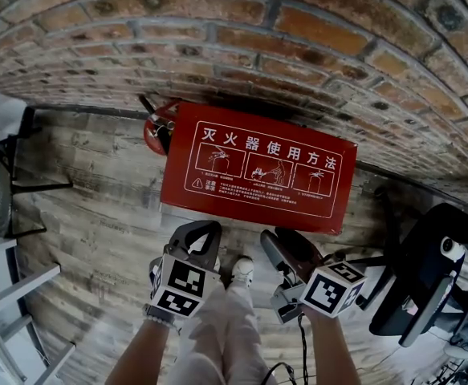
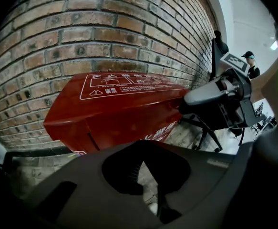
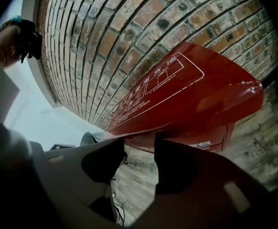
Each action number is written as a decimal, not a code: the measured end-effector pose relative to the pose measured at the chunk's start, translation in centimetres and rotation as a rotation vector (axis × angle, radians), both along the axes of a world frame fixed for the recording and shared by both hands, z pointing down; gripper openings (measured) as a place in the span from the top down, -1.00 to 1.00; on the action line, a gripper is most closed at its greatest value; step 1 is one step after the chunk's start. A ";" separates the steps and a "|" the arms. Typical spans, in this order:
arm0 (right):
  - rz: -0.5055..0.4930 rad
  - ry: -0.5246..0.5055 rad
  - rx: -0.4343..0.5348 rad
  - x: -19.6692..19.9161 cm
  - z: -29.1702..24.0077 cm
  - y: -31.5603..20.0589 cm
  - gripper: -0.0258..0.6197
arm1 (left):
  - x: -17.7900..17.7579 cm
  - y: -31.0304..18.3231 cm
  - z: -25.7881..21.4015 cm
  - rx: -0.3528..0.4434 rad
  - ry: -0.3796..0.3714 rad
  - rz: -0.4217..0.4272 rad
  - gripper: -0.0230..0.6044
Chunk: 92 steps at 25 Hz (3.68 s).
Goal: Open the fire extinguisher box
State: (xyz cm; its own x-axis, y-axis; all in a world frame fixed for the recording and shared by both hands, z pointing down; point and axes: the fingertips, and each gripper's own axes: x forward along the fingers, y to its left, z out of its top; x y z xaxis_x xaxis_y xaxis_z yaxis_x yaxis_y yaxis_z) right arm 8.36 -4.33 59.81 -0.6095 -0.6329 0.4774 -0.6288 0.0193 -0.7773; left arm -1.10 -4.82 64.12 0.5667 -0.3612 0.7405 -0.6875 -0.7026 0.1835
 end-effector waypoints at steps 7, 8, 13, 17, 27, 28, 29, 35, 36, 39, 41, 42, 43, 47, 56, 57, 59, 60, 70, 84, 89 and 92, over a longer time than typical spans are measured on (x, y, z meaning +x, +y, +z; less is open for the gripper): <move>-0.012 0.000 0.006 0.0 -0.5 0.2 0.31 | 0.5 0.4 0.6 -0.014 0.000 0.011 0.92; -0.013 0.000 0.009 0.0 -0.6 0.1 0.31 | 0.6 0.5 0.7 -0.015 0.000 0.015 0.92; -0.030 0.005 0.023 -0.1 -1.1 0.2 0.31 | 0.8 0.6 1.0 -0.012 0.003 0.012 0.92; -0.055 0.024 0.026 -0.1 -1.3 0.5 0.32 | 1.0 0.1 0.6 -0.017 0.033 -0.020 0.92; -0.065 0.019 0.050 -0.1 -2.3 0.6 0.37 | 1.7 -0.5 0.5 -0.003 0.035 -0.015 0.92; -0.068 0.020 0.050 -0.1 -2.3 0.6 0.36 | 1.7 -0.3 0.6 -0.004 0.033 -0.013 0.92; -0.070 0.022 0.050 -0.1 -2.4 0.6 0.36 | 1.7 -0.1 0.7 -0.007 0.034 -0.015 0.92; -0.067 0.028 0.056 0.0 -2.6 0.6 0.38 | 1.9 0.4 0.9 -0.011 0.029 -0.008 0.92; -0.070 0.033 0.059 0.0 -2.6 0.7 0.39 | 1.9 0.4 0.9 -0.010 0.028 -0.004 0.92; -0.080 0.050 0.075 0.0 -3.1 0.7 0.44 | 1.9 0.5 0.9 -0.008 0.021 0.004 0.92; -0.080 0.052 0.084 0.1 -3.5 0.7 0.44 | 1.9 0.5 0.8 -0.009 0.020 0.005 0.92; -0.079 0.052 0.087 0.1 -3.8 0.7 0.45 | 1.9 0.6 0.8 -0.009 0.020 0.005 0.92; -0.076 0.052 0.090 0.1 -3.9 0.7 0.46 | 1.8 0.7 0.8 -0.009 0.020 0.006 0.92; -0.052 0.048 0.103 0.5 -5.1 0.1 0.49 | 2.0 0.4 0.6 -0.010 0.015 0.008 0.92; 0.018 -0.001 0.135 1.4 -7.9 -1.6 0.62 | 2.2 -0.2 0.2 -0.017 0.014 0.007 0.92; 0.028 -0.005 0.139 1.5 -8.2 -1.7 0.64 | 2.2 -0.2 0.2 -0.017 0.014 0.008 0.92; 0.041 -0.004 0.144 1.7 -8.8 -2.2 0.68 | 2.4 -0.3 0.2 -0.020 0.015 0.011 0.92; 0.047 -0.002 0.146 1.8 -9.1 -2.4 0.69 | 2.4 -0.4 0.1 -0.020 0.015 0.012 0.92; 0.087 -0.007 0.182 2.6 -11.3 -4.0 0.92 | 2.4 0.1 0.4 -0.027 0.011 0.017 0.92; 0.111 0.041 0.288 3.9 -15.8 -8.7 0.92 | 2.5 0.0 -0.1 -0.034 0.025 -0.016 0.92; 0.122 0.054 0.320 4.4 -16.9 -10.6 0.92 | 2.5 0.0 -0.1 -0.034 0.025 -0.016 0.92; 0.123 0.065 0.340 4.7 -17.5 -11.8 0.93 | 2.5 0.1 -0.1 -0.031 0.026 -0.016 0.92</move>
